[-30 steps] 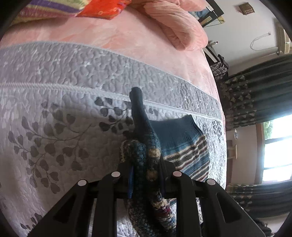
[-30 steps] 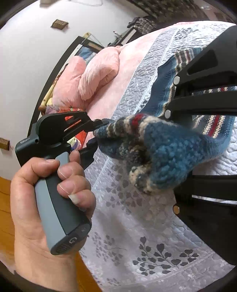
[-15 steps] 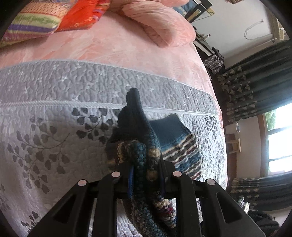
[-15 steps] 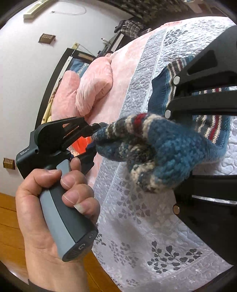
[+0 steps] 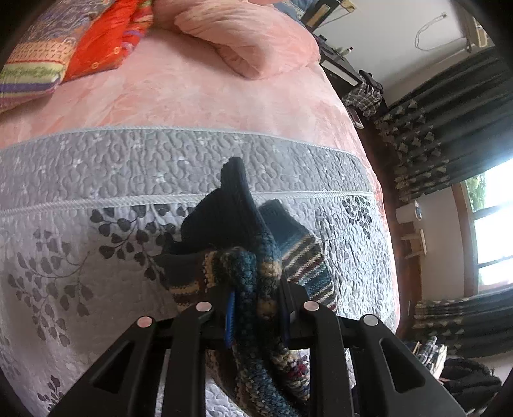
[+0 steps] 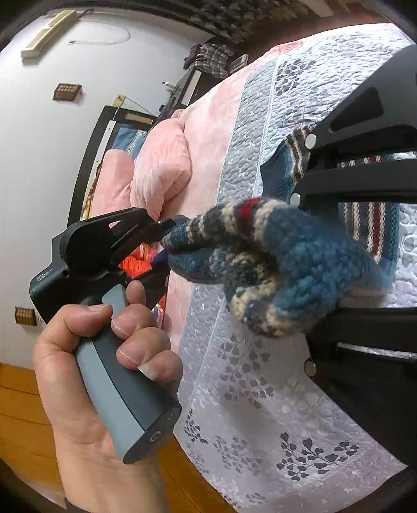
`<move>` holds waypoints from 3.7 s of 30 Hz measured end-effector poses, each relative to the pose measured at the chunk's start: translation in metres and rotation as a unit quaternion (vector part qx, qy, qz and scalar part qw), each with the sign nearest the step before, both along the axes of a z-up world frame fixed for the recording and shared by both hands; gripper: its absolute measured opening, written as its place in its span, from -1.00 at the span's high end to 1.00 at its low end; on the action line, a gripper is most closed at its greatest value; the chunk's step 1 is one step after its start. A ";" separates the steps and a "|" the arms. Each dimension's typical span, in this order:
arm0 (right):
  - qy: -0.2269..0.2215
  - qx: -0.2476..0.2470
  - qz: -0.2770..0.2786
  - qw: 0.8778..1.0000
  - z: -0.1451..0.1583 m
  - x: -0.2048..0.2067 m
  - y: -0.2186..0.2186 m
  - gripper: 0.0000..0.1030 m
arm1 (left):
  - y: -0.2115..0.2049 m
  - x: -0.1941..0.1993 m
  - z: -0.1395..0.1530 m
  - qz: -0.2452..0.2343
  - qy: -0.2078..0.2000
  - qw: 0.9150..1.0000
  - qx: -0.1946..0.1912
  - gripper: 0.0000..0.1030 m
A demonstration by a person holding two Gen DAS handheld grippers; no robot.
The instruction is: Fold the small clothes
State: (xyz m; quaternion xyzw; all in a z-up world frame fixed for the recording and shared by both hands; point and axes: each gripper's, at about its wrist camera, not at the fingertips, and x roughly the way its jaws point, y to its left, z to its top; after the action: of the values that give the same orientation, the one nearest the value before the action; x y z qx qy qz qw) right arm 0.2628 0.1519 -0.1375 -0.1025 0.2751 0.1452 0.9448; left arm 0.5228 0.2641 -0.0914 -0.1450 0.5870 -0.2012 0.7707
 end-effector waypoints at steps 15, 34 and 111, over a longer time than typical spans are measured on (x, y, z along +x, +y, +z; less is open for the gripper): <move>0.006 0.027 -0.038 0.999 0.003 0.009 -0.055 0.61 | -0.068 0.011 0.003 -0.026 -0.001 0.999 0.026 0.59; 0.025 0.041 -0.082 0.995 -0.017 0.019 -0.108 0.61 | -0.142 0.021 -0.024 -0.048 0.010 0.998 0.044 0.60; 0.452 0.423 0.099 0.779 -0.187 0.239 -0.316 -0.24 | -0.100 -0.103 -0.111 0.018 -0.054 0.996 -0.070 -0.29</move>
State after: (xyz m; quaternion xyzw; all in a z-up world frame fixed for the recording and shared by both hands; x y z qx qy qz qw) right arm 0.5018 -0.1636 -0.3249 0.3582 0.5702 0.3691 0.6406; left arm 0.4198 0.1637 -0.2027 -0.1983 0.5265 -0.2356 0.7924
